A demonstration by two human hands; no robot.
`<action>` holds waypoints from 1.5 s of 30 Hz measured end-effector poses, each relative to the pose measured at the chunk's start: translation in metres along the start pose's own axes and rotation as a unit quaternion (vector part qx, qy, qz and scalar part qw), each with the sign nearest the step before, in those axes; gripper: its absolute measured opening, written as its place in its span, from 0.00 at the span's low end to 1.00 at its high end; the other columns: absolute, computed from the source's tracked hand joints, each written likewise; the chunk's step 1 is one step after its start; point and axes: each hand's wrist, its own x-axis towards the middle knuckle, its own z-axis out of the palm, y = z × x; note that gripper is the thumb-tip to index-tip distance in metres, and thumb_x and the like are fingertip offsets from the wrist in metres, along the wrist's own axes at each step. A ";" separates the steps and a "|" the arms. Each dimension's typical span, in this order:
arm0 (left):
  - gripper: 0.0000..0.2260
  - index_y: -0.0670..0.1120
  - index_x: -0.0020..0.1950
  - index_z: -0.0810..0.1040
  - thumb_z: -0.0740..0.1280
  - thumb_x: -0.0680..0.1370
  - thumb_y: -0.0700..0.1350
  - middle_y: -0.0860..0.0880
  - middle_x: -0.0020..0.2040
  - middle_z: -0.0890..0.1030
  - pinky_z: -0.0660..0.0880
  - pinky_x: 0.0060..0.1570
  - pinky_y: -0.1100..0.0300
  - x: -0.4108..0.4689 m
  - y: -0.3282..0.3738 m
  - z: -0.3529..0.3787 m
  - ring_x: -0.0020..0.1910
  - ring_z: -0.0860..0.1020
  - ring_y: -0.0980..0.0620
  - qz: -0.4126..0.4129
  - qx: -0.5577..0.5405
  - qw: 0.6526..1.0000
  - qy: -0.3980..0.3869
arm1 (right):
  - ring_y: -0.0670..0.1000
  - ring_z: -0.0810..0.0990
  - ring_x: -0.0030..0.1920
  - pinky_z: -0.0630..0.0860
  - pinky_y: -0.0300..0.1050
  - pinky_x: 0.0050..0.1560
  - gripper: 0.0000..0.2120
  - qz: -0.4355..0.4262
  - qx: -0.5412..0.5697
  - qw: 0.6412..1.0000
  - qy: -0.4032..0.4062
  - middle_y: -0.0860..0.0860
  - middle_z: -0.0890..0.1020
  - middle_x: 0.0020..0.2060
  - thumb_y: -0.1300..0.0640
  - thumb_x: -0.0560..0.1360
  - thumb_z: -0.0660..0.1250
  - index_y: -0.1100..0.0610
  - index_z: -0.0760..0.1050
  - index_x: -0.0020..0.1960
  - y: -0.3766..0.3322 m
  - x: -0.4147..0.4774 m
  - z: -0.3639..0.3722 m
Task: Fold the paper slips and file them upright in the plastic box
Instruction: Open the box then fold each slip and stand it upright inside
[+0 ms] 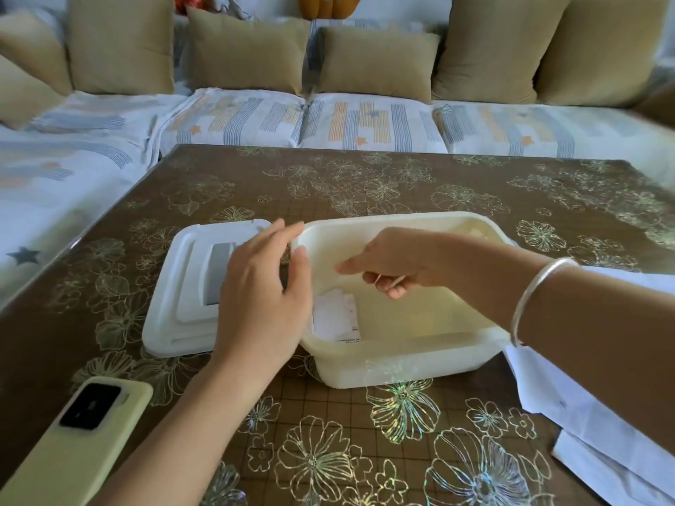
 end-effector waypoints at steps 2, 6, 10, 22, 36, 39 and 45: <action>0.18 0.53 0.68 0.75 0.56 0.81 0.51 0.57 0.70 0.73 0.63 0.71 0.59 -0.004 0.007 -0.008 0.71 0.66 0.62 0.028 -0.034 0.999 0.029 | 0.48 0.71 0.28 0.71 0.36 0.27 0.16 -0.067 -0.038 0.995 0.063 0.53 0.76 0.34 0.47 0.75 0.69 0.60 0.75 0.43 -0.001 -0.020 -0.007; 0.13 0.52 0.59 0.79 0.59 0.79 0.47 0.59 0.59 0.78 0.66 0.63 0.66 -0.027 0.035 -0.011 0.63 0.72 0.61 0.089 -0.063 0.992 0.060 | 0.46 0.69 0.24 0.68 0.37 0.26 0.14 -0.172 0.029 0.975 0.136 0.49 0.76 0.28 0.50 0.77 0.68 0.60 0.77 0.40 0.012 -0.075 -0.015; 0.10 0.46 0.54 0.80 0.63 0.76 0.39 0.54 0.53 0.80 0.70 0.60 0.61 -0.065 0.064 0.017 0.58 0.75 0.54 0.193 -0.052 0.978 0.057 | 0.45 0.65 0.22 0.63 0.36 0.23 0.12 -0.215 0.151 0.947 0.185 0.49 0.73 0.25 0.53 0.77 0.67 0.63 0.77 0.42 0.055 -0.131 -0.011; 0.12 0.48 0.55 0.80 0.68 0.73 0.36 0.54 0.56 0.78 0.70 0.63 0.55 -0.116 0.034 0.103 0.58 0.74 0.53 0.246 0.072 0.962 -0.094 | 0.48 0.74 0.44 0.66 0.43 0.36 0.07 -0.040 -0.163 0.873 0.458 0.42 0.77 0.39 0.50 0.71 0.72 0.47 0.75 0.39 0.262 -0.182 0.044; 0.11 0.47 0.53 0.81 0.66 0.75 0.35 0.53 0.55 0.79 0.68 0.63 0.60 -0.112 0.022 0.103 0.57 0.74 0.53 0.223 0.098 0.963 -0.113 | 0.49 0.83 0.42 0.74 0.42 0.46 0.05 -0.080 -0.301 0.825 0.472 0.46 0.85 0.41 0.51 0.71 0.74 0.51 0.82 0.45 0.276 -0.182 0.031; 0.12 0.48 0.54 0.81 0.67 0.75 0.35 0.55 0.56 0.79 0.70 0.62 0.58 -0.129 0.027 0.102 0.58 0.74 0.55 0.230 0.070 0.962 -0.127 | 0.48 0.81 0.32 0.75 0.41 0.41 0.04 -0.108 -0.320 0.803 0.490 0.45 0.83 0.30 0.53 0.70 0.76 0.50 0.82 0.39 0.273 -0.184 0.039; 0.16 0.48 0.60 0.79 0.71 0.73 0.38 0.56 0.59 0.78 0.68 0.65 0.61 -0.165 0.046 0.096 0.60 0.74 0.57 0.300 0.045 0.933 -0.191 | 0.48 0.78 0.27 0.75 0.42 0.35 0.09 -0.152 -0.306 0.807 0.482 0.45 0.79 0.25 0.49 0.74 0.66 0.49 0.80 0.36 0.244 -0.192 0.077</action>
